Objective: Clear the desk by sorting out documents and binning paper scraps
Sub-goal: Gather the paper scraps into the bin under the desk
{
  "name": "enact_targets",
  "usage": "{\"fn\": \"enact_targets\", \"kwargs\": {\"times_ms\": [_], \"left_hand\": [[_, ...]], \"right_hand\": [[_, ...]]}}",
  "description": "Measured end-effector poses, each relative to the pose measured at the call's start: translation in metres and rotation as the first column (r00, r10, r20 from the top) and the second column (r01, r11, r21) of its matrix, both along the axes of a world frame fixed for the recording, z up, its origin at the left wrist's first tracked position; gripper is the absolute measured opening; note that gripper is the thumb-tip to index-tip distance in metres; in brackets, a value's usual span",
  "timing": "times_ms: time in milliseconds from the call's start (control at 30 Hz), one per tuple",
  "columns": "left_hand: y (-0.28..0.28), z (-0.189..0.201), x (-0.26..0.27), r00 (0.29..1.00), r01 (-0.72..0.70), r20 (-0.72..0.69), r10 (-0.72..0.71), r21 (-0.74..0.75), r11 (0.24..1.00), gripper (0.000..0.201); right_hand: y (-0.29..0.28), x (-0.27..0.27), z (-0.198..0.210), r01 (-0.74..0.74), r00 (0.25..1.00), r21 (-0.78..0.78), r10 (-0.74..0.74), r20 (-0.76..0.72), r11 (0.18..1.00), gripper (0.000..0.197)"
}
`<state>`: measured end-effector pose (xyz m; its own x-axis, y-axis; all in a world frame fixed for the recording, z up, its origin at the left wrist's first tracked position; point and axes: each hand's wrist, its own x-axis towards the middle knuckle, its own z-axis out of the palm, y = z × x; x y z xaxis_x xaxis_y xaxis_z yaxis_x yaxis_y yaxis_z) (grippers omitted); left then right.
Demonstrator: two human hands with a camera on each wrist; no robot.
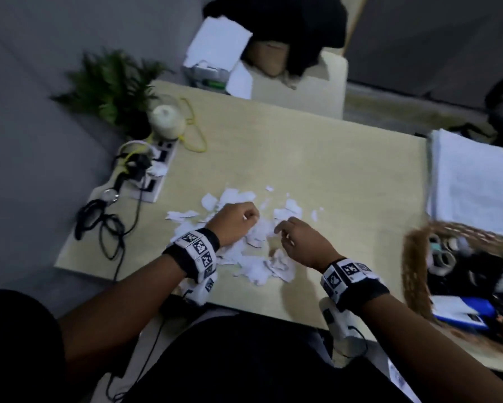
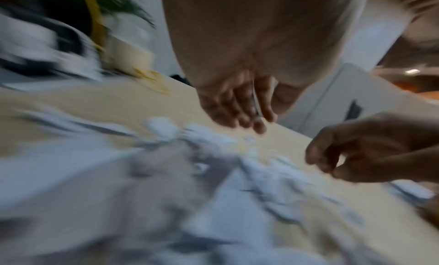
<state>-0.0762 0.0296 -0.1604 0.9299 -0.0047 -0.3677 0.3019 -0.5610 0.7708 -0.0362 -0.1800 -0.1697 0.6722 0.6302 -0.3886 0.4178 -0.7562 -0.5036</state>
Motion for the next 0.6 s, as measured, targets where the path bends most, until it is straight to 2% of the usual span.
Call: {"fn": "enact_targets", "kwargs": {"times_ms": [67,167,267,333,400,433,500,567,600], "left_hand": [[0.043,-0.006,-0.015,0.99,-0.114,0.095,0.106,0.091,0.989,0.011],[0.09,-0.024,-0.041,0.987,-0.118,0.131,0.091,0.217,0.969,0.009],[0.116,-0.042,-0.07,0.972,-0.133,0.229,0.06,0.319,0.938,0.013],[0.121,-0.047,-0.086,0.955,-0.151,0.296,0.032,0.389,0.909,0.031],[0.123,-0.054,-0.094,0.959,-0.084,0.278,-0.058,0.472,0.878,0.052],[0.124,-0.059,-0.095,0.963,-0.031,0.247,-0.109,0.501,0.865,0.06],[0.127,-0.07,-0.094,0.968,0.044,0.186,-0.166,0.527,0.849,0.069],[0.127,-0.082,-0.089,0.971,0.083,0.144,-0.19,0.542,0.836,0.072],[0.126,-0.087,-0.084,0.97,0.097,0.134,-0.201,0.545,0.833,0.071]], "right_hand": [[0.037,-0.002,-0.009,-0.181,0.964,0.012,0.175,0.198,0.983,0.031],[0.08,-0.013,-0.021,-0.337,0.879,0.052,0.294,0.375,0.94,0.043],[0.106,-0.026,-0.032,-0.381,0.853,-0.042,0.368,0.369,0.924,0.075],[0.117,-0.034,-0.04,-0.393,0.837,-0.16,0.424,0.346,0.906,0.098],[0.125,-0.038,-0.046,-0.371,0.854,-0.223,0.425,0.299,0.902,0.105],[0.126,-0.038,-0.049,-0.353,0.867,-0.244,0.414,0.278,0.903,0.101],[0.125,-0.039,-0.054,-0.332,0.883,-0.256,0.394,0.255,0.908,0.081],[0.121,-0.038,-0.056,-0.331,0.878,-0.206,0.38,0.292,0.921,0.055],[0.118,-0.037,-0.057,-0.329,0.872,-0.164,0.366,0.324,0.93,0.05]]}}
